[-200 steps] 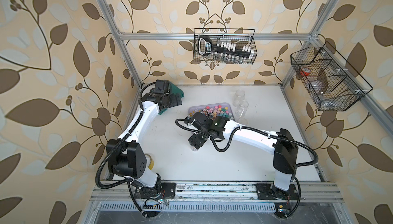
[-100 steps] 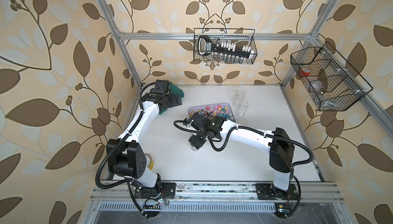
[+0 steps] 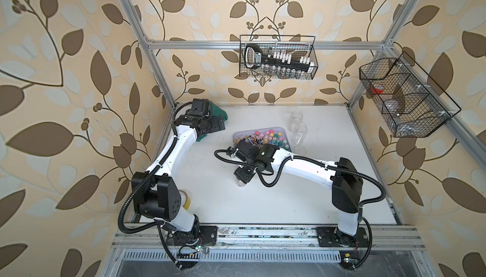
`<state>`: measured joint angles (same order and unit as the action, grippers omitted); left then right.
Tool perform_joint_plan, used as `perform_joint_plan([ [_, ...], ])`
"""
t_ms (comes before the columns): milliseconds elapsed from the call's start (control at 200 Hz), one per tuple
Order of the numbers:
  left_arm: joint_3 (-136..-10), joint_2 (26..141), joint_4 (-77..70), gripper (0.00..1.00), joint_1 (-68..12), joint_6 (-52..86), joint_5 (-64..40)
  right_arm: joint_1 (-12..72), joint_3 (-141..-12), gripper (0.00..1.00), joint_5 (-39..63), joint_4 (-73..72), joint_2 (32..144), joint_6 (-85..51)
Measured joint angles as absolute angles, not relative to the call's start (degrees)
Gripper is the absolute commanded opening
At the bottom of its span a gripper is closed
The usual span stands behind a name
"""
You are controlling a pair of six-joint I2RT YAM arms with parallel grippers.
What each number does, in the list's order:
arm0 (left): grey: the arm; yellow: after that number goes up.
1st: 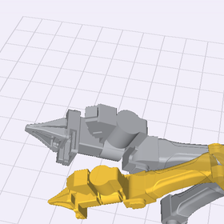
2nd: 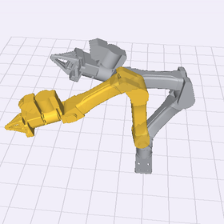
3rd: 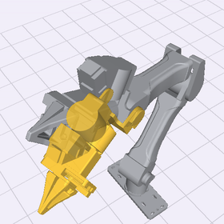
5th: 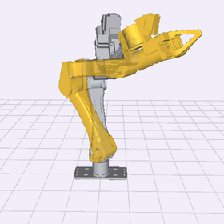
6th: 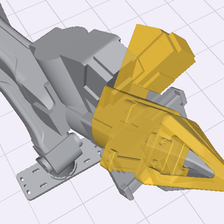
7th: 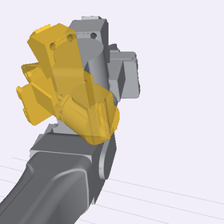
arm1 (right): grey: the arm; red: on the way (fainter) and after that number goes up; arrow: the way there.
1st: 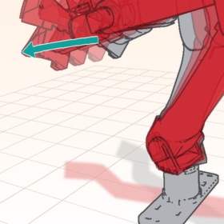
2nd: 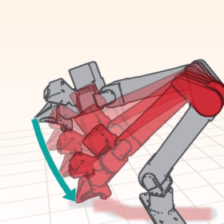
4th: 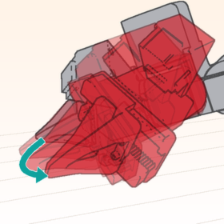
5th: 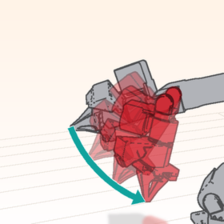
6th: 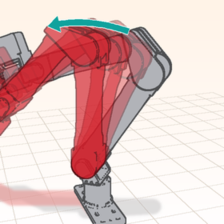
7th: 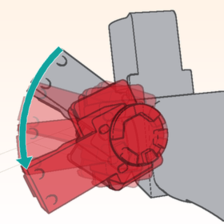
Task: Pour the candies out of the jar
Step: Pick up the jar from the center of the board.
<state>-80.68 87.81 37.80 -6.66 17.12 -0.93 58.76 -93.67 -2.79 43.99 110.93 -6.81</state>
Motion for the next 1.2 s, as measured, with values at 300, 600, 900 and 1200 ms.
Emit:
perform_joint_plan([
  [300,-80.7,87.8,37.8,0.99,-6.7,17.1,-1.0,58.8,-95.4,0.67,-3.4,44.0,112.3,-6.5],
  [600,-80.7,87.8,37.8,0.99,-6.7,17.1,-1.1,58.8,-96.2,0.55,-3.4,44.0,112.9,-6.1],
  [900,-80.7,87.8,37.8,0.99,-6.7,17.0,-1.4,58.2,-96.4,0.5,-3.0,44.6,112.8,-6.1],
  [1200,-78.4,87.3,36.4,0.99,-6.7,12.3,-10.0,46.7,-96.4,0.49,5.1,47.4,108.0,-6.2],
])
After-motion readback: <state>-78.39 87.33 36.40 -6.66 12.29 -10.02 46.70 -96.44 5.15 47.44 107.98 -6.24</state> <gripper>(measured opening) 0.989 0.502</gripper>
